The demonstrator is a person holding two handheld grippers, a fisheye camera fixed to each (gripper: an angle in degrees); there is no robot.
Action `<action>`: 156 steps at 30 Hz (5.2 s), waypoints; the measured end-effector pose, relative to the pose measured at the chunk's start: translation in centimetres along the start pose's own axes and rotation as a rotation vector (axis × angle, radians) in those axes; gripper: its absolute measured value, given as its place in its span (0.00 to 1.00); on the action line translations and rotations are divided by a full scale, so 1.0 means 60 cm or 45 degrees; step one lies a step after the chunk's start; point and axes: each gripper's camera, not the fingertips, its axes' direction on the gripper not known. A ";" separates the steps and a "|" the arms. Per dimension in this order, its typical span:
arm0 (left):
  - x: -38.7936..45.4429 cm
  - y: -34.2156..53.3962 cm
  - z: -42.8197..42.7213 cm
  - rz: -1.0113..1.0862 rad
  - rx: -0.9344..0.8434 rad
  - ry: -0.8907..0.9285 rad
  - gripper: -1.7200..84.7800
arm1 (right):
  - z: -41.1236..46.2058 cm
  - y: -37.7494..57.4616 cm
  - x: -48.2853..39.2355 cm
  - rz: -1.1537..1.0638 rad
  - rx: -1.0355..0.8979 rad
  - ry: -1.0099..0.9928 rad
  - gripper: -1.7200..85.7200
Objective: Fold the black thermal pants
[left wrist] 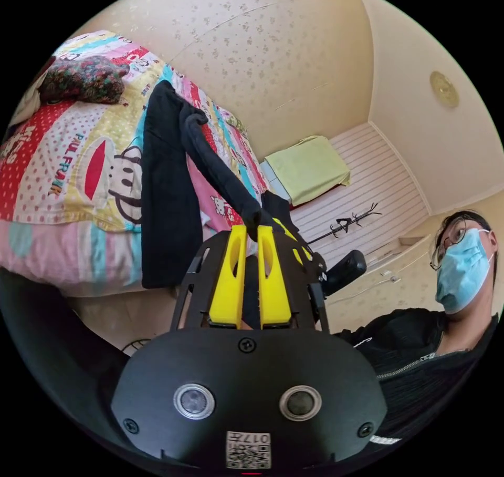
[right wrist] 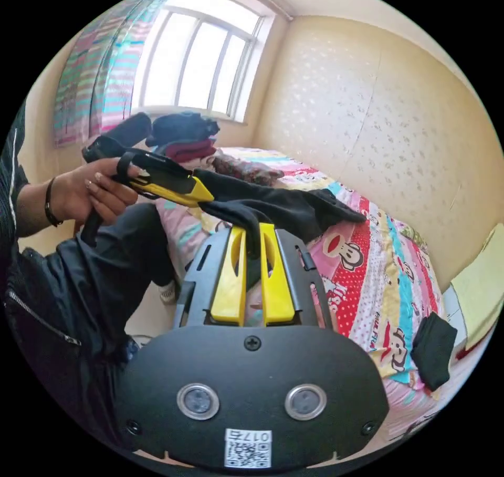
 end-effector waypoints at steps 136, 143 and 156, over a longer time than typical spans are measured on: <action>0.109 -0.105 0.107 0.355 0.146 -0.675 0.06 | 0.367 0.220 0.449 0.767 0.259 -1.367 0.03; -0.034 -0.027 0.109 0.026 0.065 -0.685 0.07 | 0.243 0.258 0.365 0.893 0.075 -0.664 0.10; -0.123 0.073 0.091 0.145 0.111 -0.443 0.08 | 0.262 0.197 0.339 0.728 -0.282 -0.924 0.09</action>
